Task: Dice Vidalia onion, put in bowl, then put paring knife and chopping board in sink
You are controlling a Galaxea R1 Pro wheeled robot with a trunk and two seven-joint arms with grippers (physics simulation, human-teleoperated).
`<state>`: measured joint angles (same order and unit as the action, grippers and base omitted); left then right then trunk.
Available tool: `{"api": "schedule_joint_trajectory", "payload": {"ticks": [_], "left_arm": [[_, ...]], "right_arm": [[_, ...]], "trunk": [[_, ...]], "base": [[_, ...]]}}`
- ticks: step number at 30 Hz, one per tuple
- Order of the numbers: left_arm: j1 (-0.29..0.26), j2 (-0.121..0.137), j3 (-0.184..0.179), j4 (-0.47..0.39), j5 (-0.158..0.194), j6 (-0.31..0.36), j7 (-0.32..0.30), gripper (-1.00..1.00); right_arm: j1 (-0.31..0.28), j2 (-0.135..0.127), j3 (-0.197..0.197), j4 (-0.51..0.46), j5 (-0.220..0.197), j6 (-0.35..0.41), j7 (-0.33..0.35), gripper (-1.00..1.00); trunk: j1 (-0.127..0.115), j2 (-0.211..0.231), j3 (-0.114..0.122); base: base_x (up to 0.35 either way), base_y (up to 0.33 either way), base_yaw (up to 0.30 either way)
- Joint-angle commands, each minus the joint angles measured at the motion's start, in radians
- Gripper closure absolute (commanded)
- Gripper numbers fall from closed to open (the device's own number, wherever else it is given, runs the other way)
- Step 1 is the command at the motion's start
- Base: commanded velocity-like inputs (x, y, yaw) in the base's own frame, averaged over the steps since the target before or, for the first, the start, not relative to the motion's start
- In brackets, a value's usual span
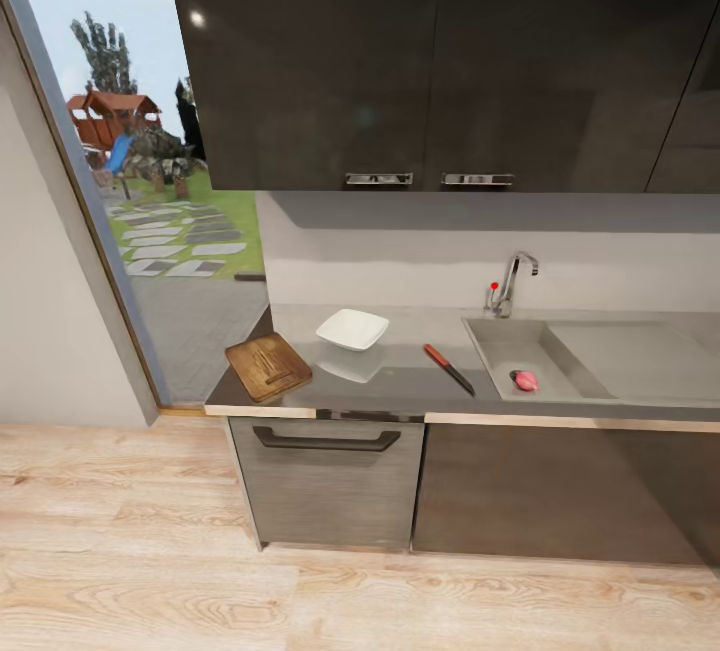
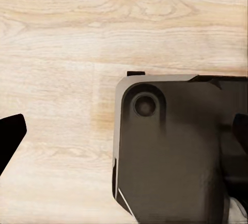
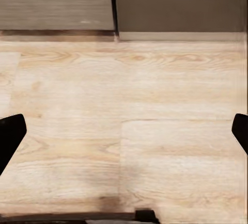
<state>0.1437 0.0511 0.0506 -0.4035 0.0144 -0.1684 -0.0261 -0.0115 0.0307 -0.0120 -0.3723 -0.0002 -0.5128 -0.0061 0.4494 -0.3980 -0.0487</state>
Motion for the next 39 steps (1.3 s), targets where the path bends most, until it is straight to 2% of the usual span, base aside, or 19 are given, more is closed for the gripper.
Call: {"api": "schedule_joint_trajectory", "payload": {"ticks": [1,5,6,7,9,10,12,18,24,26,27,28,31,32,33,35,39], "left_arm": [[0.004,0.0,0.003,-0.007,0.001,0.005,-0.002,-1.0],[0.003,0.0,0.003,-0.03,0.0,0.027,-0.002,-1.0],[0.003,0.001,0.003,-0.427,-0.001,0.331,-0.003,-1.0],[0.003,0.002,0.003,-0.493,-0.002,0.398,-0.004,-1.0],[0.003,0.003,0.003,-0.592,-0.002,0.485,-0.004,-1.0],[0.003,0.005,0.003,-0.722,-0.003,0.58,-0.004,-1.0],[0.002,0.005,0.003,-0.811,-0.004,0.648,-0.003,-1.0],[0.002,0.005,0.003,-1.001,-0.004,0.796,-0.003,-1.0],[0.0,0.001,0.002,-1.116,-0.004,0.848,-0.003,-1.0],[-0.001,-0.004,0.002,-1.131,-0.005,0.862,-0.003,-1.0],[-0.019,-0.034,0.001,-1.141,-0.006,0.874,-0.002,-1.0],[-0.026,-0.041,0.001,-1.142,-0.007,0.876,-0.002,-1.0],[-0.065,-0.086,0.0,-1.145,-0.018,0.887,-0.001,-1.0],[-0.085,-0.103,-0.002,-1.145,-0.027,0.901,-0.001,-1.0],[-0.133,-0.134,-0.012,-1.146,-0.053,0.953,0.0,-1.0],[-0.169,-0.152,-0.028,-1.146,-0.077,0.997,0.0,-1.0],[-0.25,-0.18,-0.066,-1.146,-0.117,1.043,0.002,-1.0]], "right_arm": [[-0.001,-0.005,-0.007,0.006,-0.006,-0.003,0.0,-1.0],[-0.001,-0.028,-0.031,0.029,-0.027,-0.005,0.001,-1.0],[-0.001,-0.036,-0.13,0.075,-0.029,-0.005,0.002,-1.0],[-0.001,-0.036,-0.132,0.079,-0.03,-0.006,0.002,-1.0],[-0.001,-0.037,-0.134,0.083,-0.03,-0.006,0.002,-1.0],[-0.001,-0.037,-0.137,0.085,-0.03,-0.006,0.002,-1.0],[-0.001,-0.037,-0.137,0.086,-0.03,-0.006,0.002,-1.0],[-0.001,-0.037,-0.137,0.087,-0.03,-0.006,0.003,-1.0],[-0.001,-0.037,-0.137,0.087,-0.03,-0.005,0.003,-1.0],[-0.001,-0.037,-0.137,0.087,-0.03,-0.004,0.003,-1.0],[-0.001,-0.037,-0.138,0.087,-0.03,-0.003,0.003,-1.0],[-0.001,-0.037,-0.138,0.088,-0.03,-0.003,0.003,-1.0],[-0.001,-0.037,-0.138,0.088,-0.03,-0.002,0.003,-1.0],[-0.001,-0.037,-0.137,0.088,-0.03,-0.001,0.003,-1.0],[-0.001,-0.037,-0.137,0.088,-0.03,-0.001,0.003,-1.0],[-0.001,-0.037,-0.137,0.088,-0.03,-0.001,0.003,-1.0],[-0.001,-0.037,-0.137,0.088,-0.029,-0.001,0.003,-1.0]], "trunk": [[0.001,-0.002,-0.002],[0.001,-0.002,-0.002],[0.001,-0.002,-0.002],[0.001,-0.002,-0.002],[0.001,-0.002,-0.002],[0.001,-0.002,-0.002],[0.001,-0.002,-0.002],[0.001,-0.002,-0.002],[0.001,-0.002,-0.002],[0.001,-0.002,-0.002],[0.001,-0.002,-0.002],[0.001,-0.002,-0.002],[0.001,-0.002,-0.002],[0.001,-0.002,-0.002],[0.001,-0.002,-0.002],[0.001,-0.002,-0.002],[0.001,-0.002,-0.002]], "base": [[0.0,0.0,0.0],[0.0,0.0,0.0],[0.0,0.0,0.0],[0.0,0.0,0.0],[0.0,0.0,0.0],[0.0,0.0,0.0],[0.0,0.0,0.0],[0.0,0.0,0.0],[0.0,0.0,0.0],[0.0,0.0,0.0],[0.0,0.0,0.0],[0.0,0.0,0.0],[0.0,0.0,0.0],[0.0,0.0,0.0],[0.0,0.0,0.0],[0.0,0.0,0.0],[0.0,0.0,0.0]]}}
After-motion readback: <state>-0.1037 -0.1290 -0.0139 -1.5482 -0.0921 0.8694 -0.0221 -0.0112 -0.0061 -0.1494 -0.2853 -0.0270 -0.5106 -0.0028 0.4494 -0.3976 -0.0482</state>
